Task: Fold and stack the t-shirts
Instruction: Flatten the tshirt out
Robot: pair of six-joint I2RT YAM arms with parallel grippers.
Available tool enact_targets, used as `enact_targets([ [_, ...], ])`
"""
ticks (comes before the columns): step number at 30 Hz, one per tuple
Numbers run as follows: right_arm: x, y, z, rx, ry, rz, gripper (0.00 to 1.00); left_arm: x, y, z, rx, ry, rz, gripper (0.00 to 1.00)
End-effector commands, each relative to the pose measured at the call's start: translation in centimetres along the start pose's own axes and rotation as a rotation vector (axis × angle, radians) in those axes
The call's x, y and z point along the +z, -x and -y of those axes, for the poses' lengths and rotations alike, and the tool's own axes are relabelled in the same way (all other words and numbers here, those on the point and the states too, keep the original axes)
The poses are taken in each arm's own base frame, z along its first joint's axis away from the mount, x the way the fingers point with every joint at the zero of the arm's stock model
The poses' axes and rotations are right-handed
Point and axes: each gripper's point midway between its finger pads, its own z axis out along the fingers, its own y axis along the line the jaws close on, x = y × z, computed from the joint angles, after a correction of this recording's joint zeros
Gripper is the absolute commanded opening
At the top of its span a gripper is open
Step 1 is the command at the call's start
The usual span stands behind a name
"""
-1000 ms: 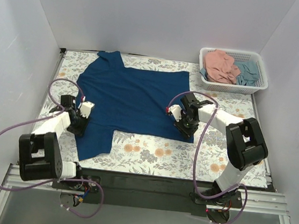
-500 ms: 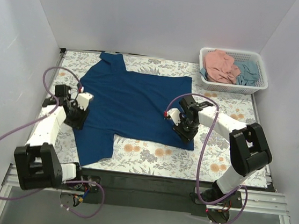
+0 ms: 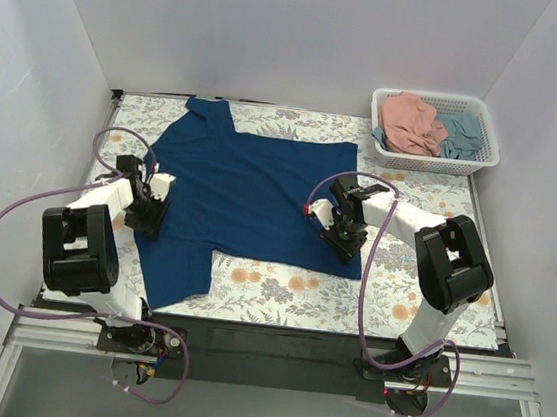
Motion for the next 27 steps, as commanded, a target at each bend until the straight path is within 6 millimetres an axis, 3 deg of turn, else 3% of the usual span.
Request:
enact_targets([
  [1,1.6,-1.5,-0.1,-0.002,0.012,-0.044,0.38,-0.7,-2.5,0.3,0.007,0.044,-0.013,0.36],
  [4,1.6,-1.8,-0.7,-0.003,0.029,-0.044,0.38,-1.2,-5.7,1.8,0.018,0.026,-0.057,0.34],
  [9,1.2,-3.1,-2.6,-0.011,0.075,-0.048,0.38,-2.0,-8.9,3.5,0.032,0.008,-0.100,0.34],
  [12,0.8,-3.8,-3.9,-0.026,0.106,-0.055,0.38,-2.4,-9.6,4.2,0.030,-0.015,-0.116,0.33],
  [15,0.0,-3.5,-4.6,-0.037,0.127,-0.038,0.38,-3.1,-8.6,4.5,0.027,-0.046,-0.096,0.33],
  [18,-1.4,-2.2,-4.6,-0.040,0.143,0.001,0.39,-4.7,-4.9,4.5,0.033,-0.081,0.007,0.38],
  [19,-2.4,-0.9,-4.3,-0.041,0.142,0.031,0.40,-5.8,-2.4,4.1,0.032,-0.086,0.074,0.41],
  [22,-4.6,2.2,-3.9,-0.040,0.167,0.114,0.43,-7.5,1.5,3.4,0.033,-0.091,0.173,0.45],
  [23,-4.9,2.5,-3.8,-0.031,0.177,0.116,0.43,-8.4,4.2,2.7,0.027,-0.083,0.236,0.47],
  [24,-6.1,4.3,-2.9,-0.039,0.151,0.162,0.43,-9.0,5.6,2.4,0.026,-0.083,0.272,0.47],
  [26,-7.4,5.8,-1.1,-0.030,0.112,0.209,0.43,-9.6,8.3,1.7,0.010,-0.090,0.325,0.50],
  [27,-8.2,8.2,2.1,-0.012,0.062,0.252,0.43,-10.2,13.8,0.3,-0.049,-0.120,0.409,0.50],
])
